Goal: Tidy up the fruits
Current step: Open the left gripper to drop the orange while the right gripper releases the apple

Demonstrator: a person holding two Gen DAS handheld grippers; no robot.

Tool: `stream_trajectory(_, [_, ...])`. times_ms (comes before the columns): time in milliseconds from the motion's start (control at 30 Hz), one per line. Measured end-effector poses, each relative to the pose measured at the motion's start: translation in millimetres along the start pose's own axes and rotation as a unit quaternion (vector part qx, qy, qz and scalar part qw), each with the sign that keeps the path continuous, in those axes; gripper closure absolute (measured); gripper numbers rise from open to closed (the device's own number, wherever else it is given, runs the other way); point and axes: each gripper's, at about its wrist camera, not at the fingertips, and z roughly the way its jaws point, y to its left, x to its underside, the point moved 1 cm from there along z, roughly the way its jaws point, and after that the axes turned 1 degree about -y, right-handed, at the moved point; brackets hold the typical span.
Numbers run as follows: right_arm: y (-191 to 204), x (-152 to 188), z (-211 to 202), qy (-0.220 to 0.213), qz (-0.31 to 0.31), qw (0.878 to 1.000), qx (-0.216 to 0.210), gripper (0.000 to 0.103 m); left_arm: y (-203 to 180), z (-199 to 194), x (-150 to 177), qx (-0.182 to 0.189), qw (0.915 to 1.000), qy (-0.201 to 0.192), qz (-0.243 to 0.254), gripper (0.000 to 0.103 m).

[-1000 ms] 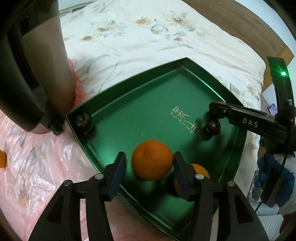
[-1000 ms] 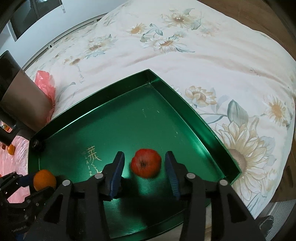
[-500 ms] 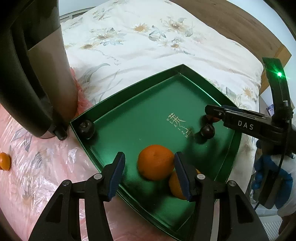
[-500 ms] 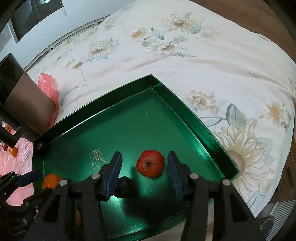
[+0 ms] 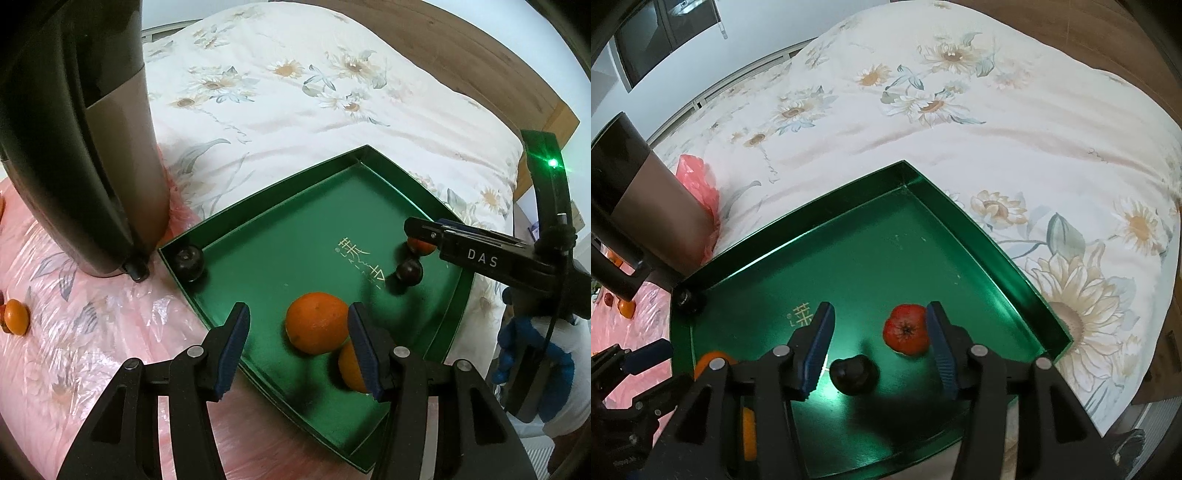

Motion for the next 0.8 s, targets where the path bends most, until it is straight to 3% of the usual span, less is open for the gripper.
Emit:
stream_trajectory(167, [7, -1, -1, -0.003, -0.006, 1.0, 0.0, 0.042, 1, -3, -1, 0.001, 1.0, -0.004, -0.005, 0.054])
stream_trajectory(267, [8, -1, -2, -0.005, -0.008, 1.0, 0.004, 0.034, 3, -6, -1, 0.001, 1.0, -0.006, -0.007, 0.054])
stream_trajectory(800, [43, -5, -5, -0.013, -0.037, 0.999, -0.026, 0.033, 24, -21, 8, -0.002, 0.9994, -0.014, -0.033, 0.054])
